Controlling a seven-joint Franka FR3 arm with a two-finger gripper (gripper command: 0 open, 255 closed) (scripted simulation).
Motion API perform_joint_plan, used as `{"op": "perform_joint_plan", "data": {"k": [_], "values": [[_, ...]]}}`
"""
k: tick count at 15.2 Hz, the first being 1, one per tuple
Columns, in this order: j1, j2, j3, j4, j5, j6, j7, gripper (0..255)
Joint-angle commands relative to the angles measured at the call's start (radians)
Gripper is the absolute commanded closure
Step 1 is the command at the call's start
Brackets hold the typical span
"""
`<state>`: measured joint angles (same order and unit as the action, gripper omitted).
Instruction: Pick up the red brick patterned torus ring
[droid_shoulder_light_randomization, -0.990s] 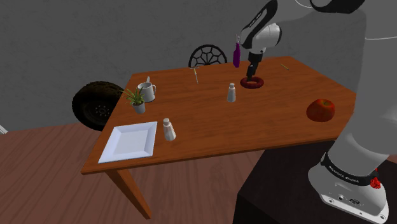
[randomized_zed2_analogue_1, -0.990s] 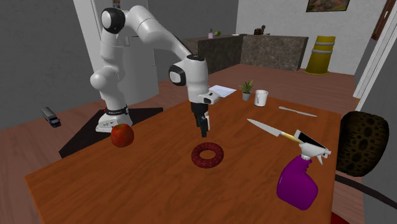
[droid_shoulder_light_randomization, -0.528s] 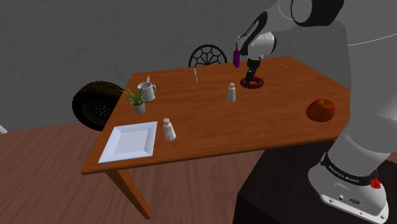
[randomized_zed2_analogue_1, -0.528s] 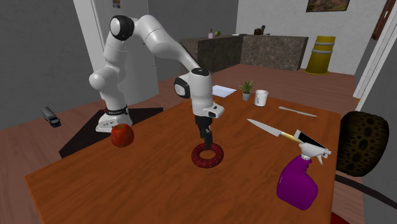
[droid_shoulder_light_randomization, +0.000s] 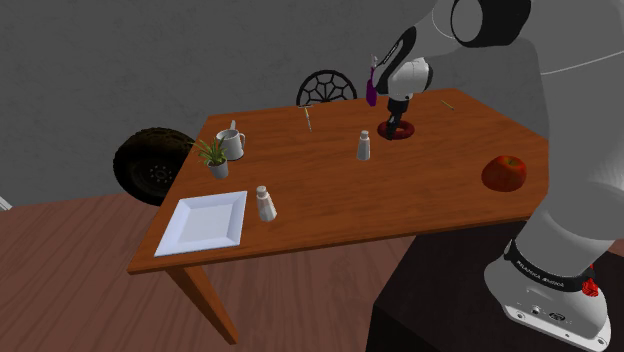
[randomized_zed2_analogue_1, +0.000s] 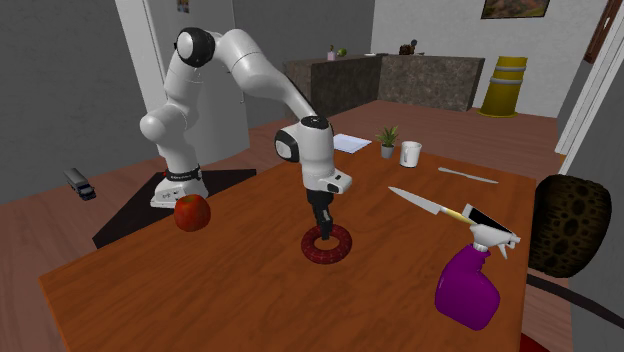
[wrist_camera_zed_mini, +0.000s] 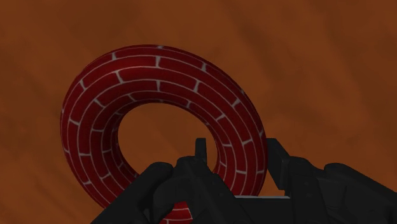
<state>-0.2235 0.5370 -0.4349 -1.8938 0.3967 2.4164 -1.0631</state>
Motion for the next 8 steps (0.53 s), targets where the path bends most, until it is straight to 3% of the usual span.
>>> {"op": "perform_joint_plan", "data": {"k": [1, 8], "values": [[0.0, 0.001, 0.001, 0.0, 0.0, 0.001, 0.0, 255], [0.003, -0.008, -0.004, 0.001, -0.006, -0.009, 0.004, 255]]}}
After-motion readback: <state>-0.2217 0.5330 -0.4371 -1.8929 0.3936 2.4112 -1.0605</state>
